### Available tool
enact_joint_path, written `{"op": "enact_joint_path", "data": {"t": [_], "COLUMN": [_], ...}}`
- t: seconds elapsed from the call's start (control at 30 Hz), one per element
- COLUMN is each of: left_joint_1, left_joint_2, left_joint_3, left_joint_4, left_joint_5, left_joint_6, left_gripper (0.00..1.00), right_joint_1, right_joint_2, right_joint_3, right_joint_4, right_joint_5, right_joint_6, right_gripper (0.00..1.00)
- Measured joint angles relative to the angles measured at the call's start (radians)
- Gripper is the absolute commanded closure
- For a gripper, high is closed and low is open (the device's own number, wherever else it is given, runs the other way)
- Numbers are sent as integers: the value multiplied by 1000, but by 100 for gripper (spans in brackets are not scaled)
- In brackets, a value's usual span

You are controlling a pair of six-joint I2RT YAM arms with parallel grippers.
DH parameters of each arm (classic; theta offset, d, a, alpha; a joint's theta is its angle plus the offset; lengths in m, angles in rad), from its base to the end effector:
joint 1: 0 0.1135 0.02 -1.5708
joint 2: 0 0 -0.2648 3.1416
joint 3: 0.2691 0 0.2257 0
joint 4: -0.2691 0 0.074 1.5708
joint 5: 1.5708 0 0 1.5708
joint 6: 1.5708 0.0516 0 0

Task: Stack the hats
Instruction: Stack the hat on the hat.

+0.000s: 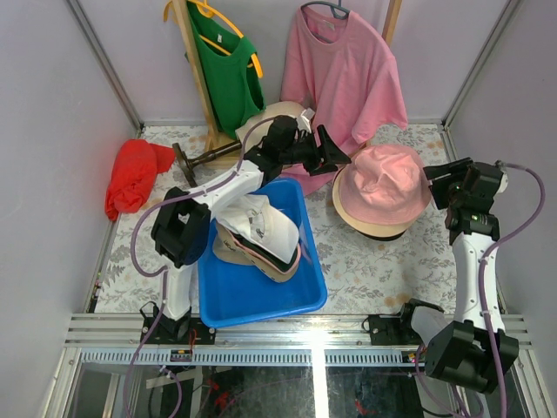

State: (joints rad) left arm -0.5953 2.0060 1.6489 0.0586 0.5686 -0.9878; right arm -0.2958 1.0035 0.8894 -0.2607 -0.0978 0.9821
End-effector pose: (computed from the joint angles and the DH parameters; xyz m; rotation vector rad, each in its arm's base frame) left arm 0.3725 -0.2859 0.2992 0.0353 2.1612 -1.5441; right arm 0.2094 -0.0585 0.3258 1.1293 1.6309 0.5458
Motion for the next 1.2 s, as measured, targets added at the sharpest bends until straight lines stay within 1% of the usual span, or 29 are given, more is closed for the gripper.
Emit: {"op": "enact_joint_path", "data": {"t": [0.27, 0.5, 0.63, 0.73, 0.9, 1.07, 1.1, 1.2], "left_joint_1": [8, 8, 8, 8, 8, 7, 7, 7], "left_joint_2": [28, 59, 99, 130, 159, 166, 166, 166], "left_joint_3": [0, 0, 7, 27, 64, 72, 72, 72], "left_joint_4": [21, 58, 73, 79, 92, 102, 103, 105], "left_joint_5": [50, 68, 80, 85, 90, 90, 90, 89], "left_joint_6": [-21, -32, -48, -63, -78, -82, -82, -81], "left_gripper": [36, 35, 35, 34, 35, 35, 35, 36], "right_joint_1": [-6, -8, -8, -9, -10, -12, -12, -13], "right_joint_2": [21, 38, 72, 101, 145, 172, 177, 192], "right_joint_3": [-2, -2, -2, -1, 13, 17, 17, 17], "right_joint_4": [43, 43, 45, 48, 56, 73, 76, 87], "right_joint_5": [-118, -162, -185, -196, -203, -199, -199, -199], "right_joint_6": [-7, -27, -33, -32, -27, -20, -17, -13], "right_gripper": [35, 35, 36, 42, 55, 75, 77, 78]}}
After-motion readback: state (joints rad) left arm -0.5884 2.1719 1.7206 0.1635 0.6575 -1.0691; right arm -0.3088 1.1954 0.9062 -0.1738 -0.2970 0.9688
